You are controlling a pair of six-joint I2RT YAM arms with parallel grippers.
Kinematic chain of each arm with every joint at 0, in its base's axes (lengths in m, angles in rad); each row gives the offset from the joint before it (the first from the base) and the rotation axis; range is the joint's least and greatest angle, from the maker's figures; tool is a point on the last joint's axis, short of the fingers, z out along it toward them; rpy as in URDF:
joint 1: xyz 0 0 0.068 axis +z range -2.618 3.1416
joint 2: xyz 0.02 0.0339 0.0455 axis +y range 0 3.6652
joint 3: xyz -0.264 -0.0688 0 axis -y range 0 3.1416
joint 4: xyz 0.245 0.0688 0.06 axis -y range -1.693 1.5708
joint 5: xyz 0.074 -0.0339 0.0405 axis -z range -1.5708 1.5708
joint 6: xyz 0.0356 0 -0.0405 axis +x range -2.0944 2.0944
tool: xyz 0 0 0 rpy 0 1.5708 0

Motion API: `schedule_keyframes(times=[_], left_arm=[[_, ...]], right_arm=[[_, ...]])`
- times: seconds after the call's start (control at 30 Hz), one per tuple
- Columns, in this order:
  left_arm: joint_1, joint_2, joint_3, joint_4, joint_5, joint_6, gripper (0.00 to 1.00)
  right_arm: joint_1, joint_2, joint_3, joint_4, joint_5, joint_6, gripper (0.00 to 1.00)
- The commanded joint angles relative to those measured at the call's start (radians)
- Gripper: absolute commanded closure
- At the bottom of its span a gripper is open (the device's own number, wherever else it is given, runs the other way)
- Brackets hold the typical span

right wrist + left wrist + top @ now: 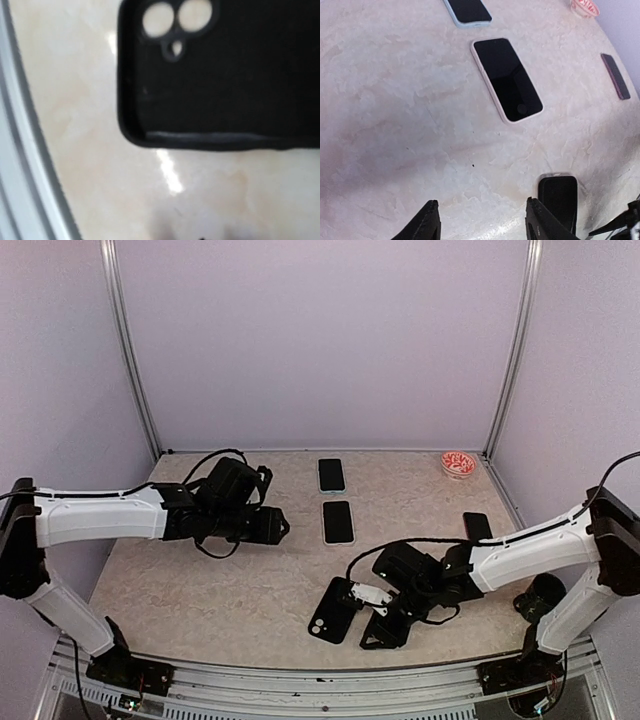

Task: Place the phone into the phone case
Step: Move the phone case to the center of the board.

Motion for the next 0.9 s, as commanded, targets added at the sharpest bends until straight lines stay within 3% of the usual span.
schedule_keyframes(times=[0.0, 0.33, 0.53, 0.87], left_arm=[[0.026, -0.107, -0.054, -0.010, -0.061, -0.032, 0.40], [0.039, -0.261, -0.103, -0.028, -0.106, -0.071, 0.31], [0.057, -0.344, -0.116, -0.053, -0.150, -0.079, 0.20], [0.077, -0.423, -0.160, -0.077, -0.189, -0.101, 0.12]], right_arm=[[0.016, 0.074, 0.053, -0.007, -0.009, -0.019, 0.68], [0.021, 0.216, 0.198, 0.011, -0.020, -0.047, 0.68], [0.040, 0.348, 0.356, 0.002, -0.020, -0.059, 0.67], [0.042, 0.532, 0.602, -0.019, 0.129, -0.005, 0.62]])
